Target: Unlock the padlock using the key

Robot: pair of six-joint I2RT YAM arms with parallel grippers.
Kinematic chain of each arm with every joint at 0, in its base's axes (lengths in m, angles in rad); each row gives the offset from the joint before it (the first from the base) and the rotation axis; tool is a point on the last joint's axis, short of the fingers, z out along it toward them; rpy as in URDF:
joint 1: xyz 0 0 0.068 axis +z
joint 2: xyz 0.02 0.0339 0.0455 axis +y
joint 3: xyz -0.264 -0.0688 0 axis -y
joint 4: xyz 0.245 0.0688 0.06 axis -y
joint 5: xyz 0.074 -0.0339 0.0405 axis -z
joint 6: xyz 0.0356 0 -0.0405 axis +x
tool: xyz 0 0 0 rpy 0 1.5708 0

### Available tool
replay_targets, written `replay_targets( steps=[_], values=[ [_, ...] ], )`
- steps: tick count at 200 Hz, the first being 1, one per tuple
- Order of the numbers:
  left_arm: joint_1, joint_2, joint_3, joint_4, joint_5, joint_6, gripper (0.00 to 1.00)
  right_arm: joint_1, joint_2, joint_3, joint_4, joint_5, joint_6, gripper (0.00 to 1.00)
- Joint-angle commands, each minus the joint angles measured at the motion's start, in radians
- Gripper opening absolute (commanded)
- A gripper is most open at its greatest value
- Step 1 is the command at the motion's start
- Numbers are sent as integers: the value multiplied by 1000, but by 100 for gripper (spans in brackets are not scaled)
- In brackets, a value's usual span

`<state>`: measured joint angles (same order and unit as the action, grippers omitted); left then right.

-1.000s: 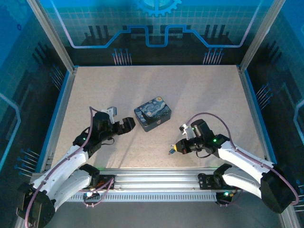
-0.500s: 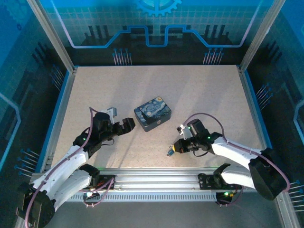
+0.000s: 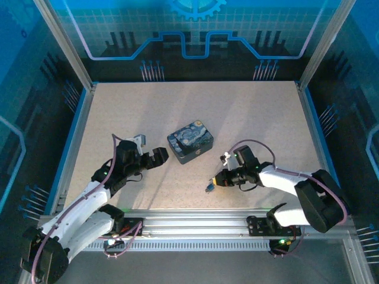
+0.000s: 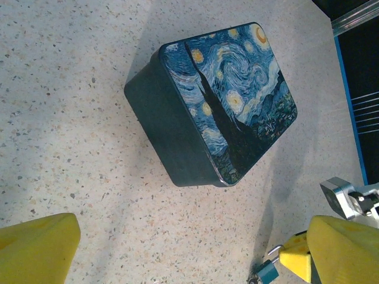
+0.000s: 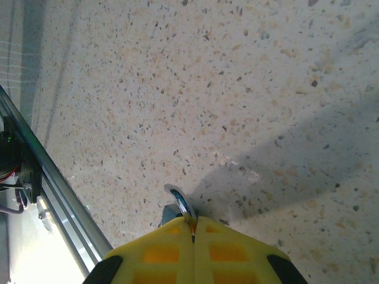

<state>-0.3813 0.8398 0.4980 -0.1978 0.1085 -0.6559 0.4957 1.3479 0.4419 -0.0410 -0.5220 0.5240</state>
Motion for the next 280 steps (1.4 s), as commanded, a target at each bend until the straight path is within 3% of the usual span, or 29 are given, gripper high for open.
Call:
replay_targets(
  steps=[1,77,132,201,231,280],
  values=[
    [7,4,-10,16,3,-24,99,-15,22,12,11,-27,3,10],
    [6,4,13,0,5,-22,99,-33,-7,67,-82,0,-33,17],
    [6,8,38,-18,4,-15,99,-60,-66,124,-198,33,-79,38],
    [14,7,117,-84,-79,60,99,-118,-214,209,-335,167,-169,49],
    [36,5,132,-78,-203,115,99,-181,-318,218,-333,275,-209,61],
    [113,17,135,-12,-348,229,99,-327,-445,135,-162,399,-267,97]
  ],
)
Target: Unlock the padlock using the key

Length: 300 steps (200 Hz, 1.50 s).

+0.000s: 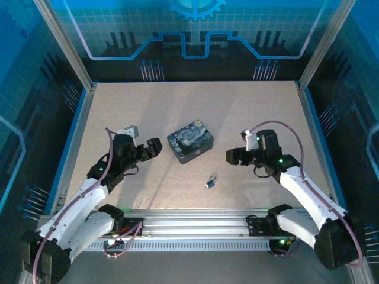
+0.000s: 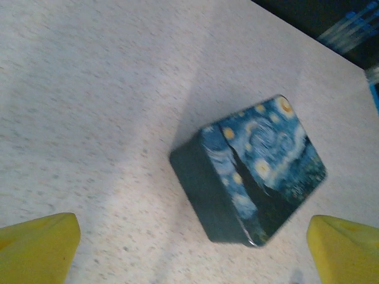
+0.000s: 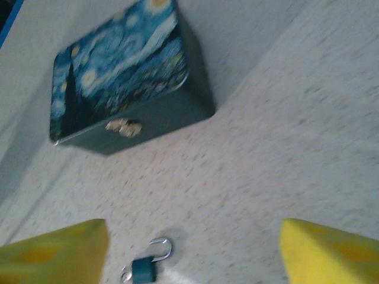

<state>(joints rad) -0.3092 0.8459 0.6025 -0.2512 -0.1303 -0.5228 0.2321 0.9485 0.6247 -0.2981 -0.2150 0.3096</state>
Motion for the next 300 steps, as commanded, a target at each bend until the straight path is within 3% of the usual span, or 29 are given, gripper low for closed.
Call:
replay_targets(
  steps=[1,46,91,150,198,245,257,300],
  values=[
    [42,13,31,43,-111,99,99,-66,-47,-50,100,94,-55,98],
    [112,45,-44,222,-193,227,99,-143,-62,-150,300,241,-131,100],
    [141,99,-152,435,-309,395,99,-181,48,-217,509,335,-157,100],
    [204,252,-213,633,-187,446,99,-204,306,-235,839,293,-209,100],
    [246,367,-277,887,-113,465,99,-211,405,-230,1004,244,-284,100],
    [266,492,-274,1054,-7,512,99,-215,552,-226,1118,186,-300,100],
    [272,511,-273,1076,9,524,99,-212,551,-210,1079,193,-301,100],
    [300,721,-318,1387,38,522,99,-195,555,-194,1053,219,-313,100]
  ],
)
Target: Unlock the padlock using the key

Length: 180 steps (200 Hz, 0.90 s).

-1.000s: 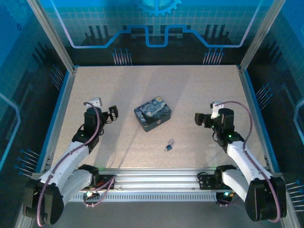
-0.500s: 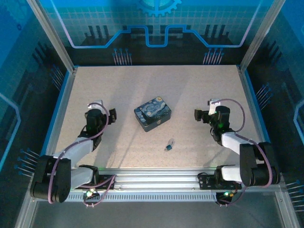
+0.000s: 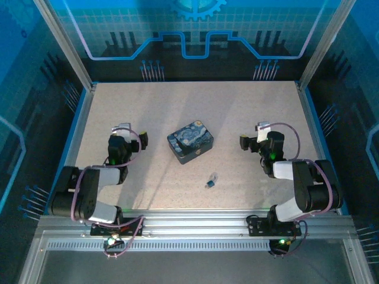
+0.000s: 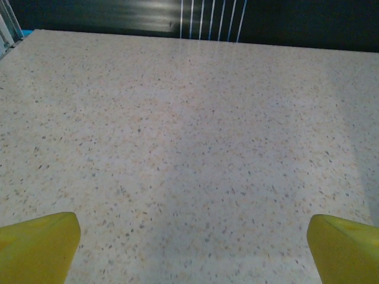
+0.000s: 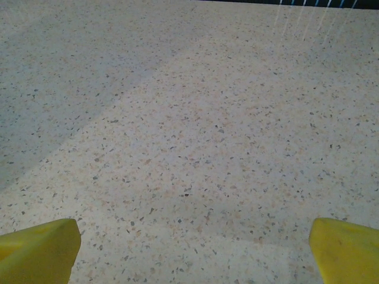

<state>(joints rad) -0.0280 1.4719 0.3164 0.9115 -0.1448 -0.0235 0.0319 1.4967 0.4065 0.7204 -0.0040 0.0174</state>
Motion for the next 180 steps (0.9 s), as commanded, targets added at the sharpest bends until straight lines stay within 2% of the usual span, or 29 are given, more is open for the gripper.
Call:
replay_targets(
  steps=[1,26,40,180],
  values=[
    [19,96,-32,227,56,23,99,6,7,25,34,9,-20,100],
    [25,83,14,117,70,21,99,12,7,25,33,21,-24,100],
    [31,77,69,0,58,10,99,16,7,25,32,29,-26,100],
    [31,79,62,15,65,11,99,26,8,26,31,47,-33,100]
  ],
)
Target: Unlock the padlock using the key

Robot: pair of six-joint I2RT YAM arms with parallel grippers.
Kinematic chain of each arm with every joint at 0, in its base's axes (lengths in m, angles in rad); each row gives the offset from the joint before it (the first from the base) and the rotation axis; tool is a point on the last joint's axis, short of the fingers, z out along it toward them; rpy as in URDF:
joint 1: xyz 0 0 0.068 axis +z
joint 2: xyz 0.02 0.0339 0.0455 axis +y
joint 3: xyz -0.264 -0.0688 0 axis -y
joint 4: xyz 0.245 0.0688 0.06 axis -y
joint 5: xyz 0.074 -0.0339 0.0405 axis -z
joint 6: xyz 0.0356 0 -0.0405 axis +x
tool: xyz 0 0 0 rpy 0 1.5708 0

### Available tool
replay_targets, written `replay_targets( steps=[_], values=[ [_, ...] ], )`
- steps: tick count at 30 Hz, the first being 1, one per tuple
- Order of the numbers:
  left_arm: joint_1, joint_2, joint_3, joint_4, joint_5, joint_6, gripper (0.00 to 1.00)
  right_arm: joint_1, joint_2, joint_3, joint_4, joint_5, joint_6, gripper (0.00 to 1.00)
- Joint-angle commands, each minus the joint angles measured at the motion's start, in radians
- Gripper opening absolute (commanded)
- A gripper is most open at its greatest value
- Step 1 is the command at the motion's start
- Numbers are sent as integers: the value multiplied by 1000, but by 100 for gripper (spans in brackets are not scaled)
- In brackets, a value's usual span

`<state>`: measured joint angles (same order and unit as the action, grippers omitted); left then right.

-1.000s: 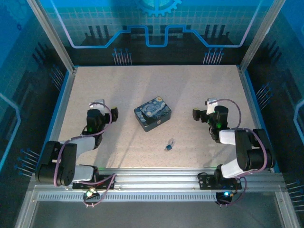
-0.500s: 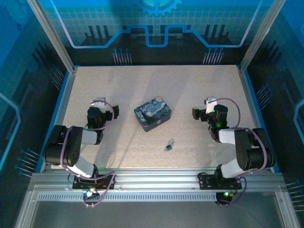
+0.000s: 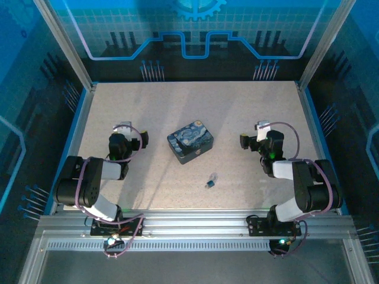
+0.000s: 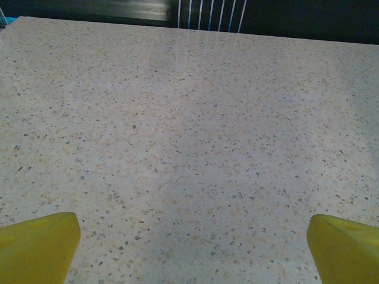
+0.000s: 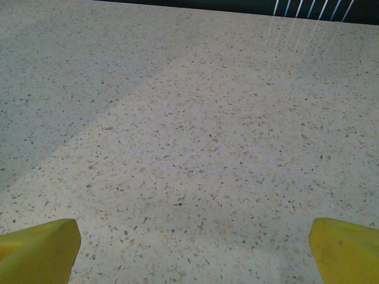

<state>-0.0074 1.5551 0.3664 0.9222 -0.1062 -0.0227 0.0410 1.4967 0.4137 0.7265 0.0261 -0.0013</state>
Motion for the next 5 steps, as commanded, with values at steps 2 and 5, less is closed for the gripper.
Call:
replay_targets(
  steps=[2,5],
  values=[
    [11,-5,12,4,26,11,99,16,8,19,25,17,-12,100],
    [11,-4,11,4,26,10,99,17,8,19,25,15,-12,100]
  ],
)
